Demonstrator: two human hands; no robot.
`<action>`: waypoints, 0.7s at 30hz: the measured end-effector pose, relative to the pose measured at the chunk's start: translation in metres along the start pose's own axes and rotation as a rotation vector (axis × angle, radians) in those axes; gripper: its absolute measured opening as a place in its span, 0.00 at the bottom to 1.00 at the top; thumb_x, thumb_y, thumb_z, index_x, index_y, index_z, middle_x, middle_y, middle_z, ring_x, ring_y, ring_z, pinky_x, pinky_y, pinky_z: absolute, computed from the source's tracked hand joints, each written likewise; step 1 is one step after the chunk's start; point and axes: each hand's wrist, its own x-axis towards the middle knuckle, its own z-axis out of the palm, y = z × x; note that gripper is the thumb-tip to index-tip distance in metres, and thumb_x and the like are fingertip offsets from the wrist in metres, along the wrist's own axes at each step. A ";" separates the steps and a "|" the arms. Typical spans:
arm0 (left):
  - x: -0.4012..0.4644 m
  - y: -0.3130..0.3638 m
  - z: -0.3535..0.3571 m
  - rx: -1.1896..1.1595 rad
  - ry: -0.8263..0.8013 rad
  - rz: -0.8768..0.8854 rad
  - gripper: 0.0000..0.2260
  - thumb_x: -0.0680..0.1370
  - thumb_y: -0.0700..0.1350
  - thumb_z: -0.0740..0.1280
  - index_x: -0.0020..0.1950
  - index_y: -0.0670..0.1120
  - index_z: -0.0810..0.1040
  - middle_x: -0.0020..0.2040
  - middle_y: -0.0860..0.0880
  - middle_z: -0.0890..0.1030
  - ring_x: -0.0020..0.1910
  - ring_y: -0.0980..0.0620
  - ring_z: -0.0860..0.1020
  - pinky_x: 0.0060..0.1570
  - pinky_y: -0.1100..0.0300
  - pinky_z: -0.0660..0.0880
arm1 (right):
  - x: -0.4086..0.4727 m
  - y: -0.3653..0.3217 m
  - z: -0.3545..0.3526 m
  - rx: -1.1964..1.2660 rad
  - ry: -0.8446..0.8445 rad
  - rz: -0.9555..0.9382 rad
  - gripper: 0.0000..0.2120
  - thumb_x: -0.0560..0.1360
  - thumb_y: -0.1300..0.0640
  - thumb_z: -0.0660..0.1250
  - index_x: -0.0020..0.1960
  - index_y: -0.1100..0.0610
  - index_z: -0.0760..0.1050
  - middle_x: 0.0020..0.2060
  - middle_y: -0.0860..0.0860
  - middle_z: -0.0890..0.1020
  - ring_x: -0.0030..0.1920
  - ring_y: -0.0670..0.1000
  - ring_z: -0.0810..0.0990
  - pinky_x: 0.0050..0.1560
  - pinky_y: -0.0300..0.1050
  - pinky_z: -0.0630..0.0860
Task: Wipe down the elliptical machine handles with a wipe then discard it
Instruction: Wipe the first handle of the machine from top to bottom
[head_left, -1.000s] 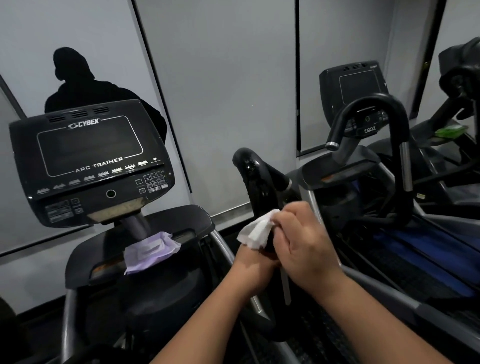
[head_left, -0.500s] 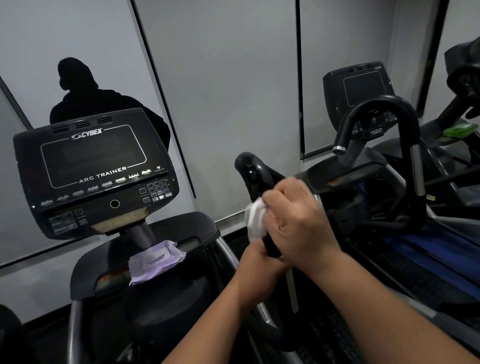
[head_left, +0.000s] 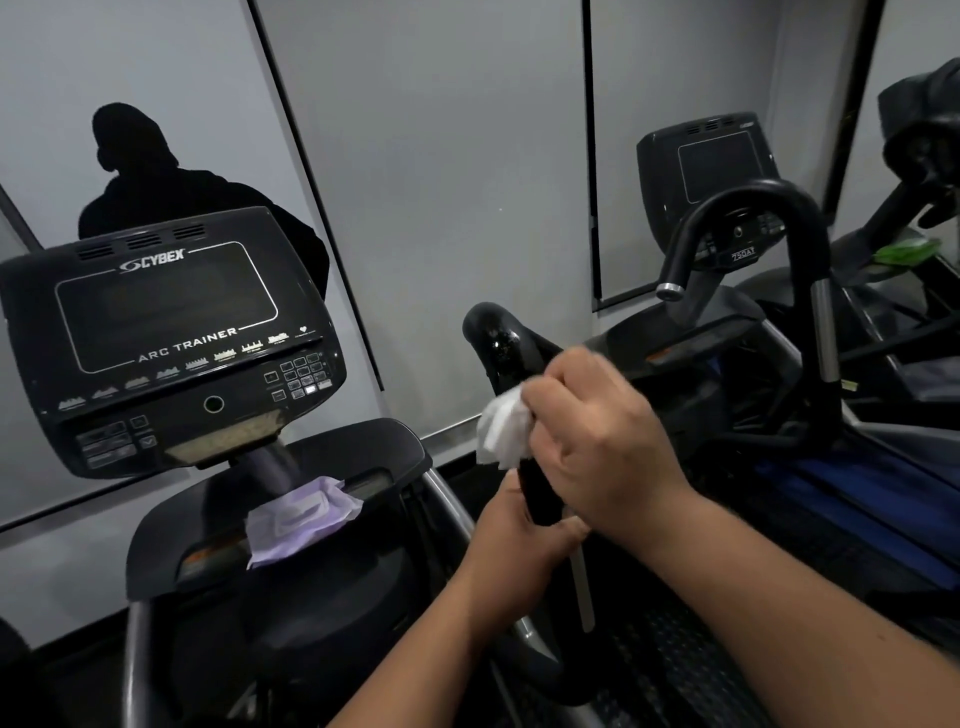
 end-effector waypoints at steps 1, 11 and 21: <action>-0.001 0.000 0.001 -0.010 0.002 -0.013 0.10 0.71 0.36 0.73 0.50 0.44 0.79 0.41 0.46 0.84 0.41 0.55 0.81 0.41 0.57 0.77 | -0.014 -0.002 -0.001 0.006 -0.029 -0.013 0.04 0.69 0.69 0.62 0.38 0.64 0.75 0.38 0.59 0.74 0.36 0.58 0.71 0.35 0.50 0.70; -0.011 -0.005 0.005 0.101 -0.003 -0.036 0.21 0.69 0.48 0.72 0.62 0.53 0.75 0.59 0.51 0.82 0.60 0.53 0.80 0.61 0.52 0.77 | 0.017 0.006 -0.010 0.072 0.009 0.080 0.05 0.70 0.68 0.60 0.40 0.65 0.75 0.39 0.59 0.74 0.36 0.59 0.72 0.33 0.55 0.74; -0.015 0.002 0.007 0.102 -0.023 -0.078 0.15 0.70 0.41 0.73 0.56 0.46 0.78 0.48 0.48 0.84 0.49 0.50 0.83 0.52 0.52 0.78 | 0.006 0.000 -0.018 0.135 0.025 0.109 0.05 0.72 0.69 0.62 0.41 0.65 0.76 0.40 0.59 0.75 0.37 0.58 0.74 0.35 0.53 0.75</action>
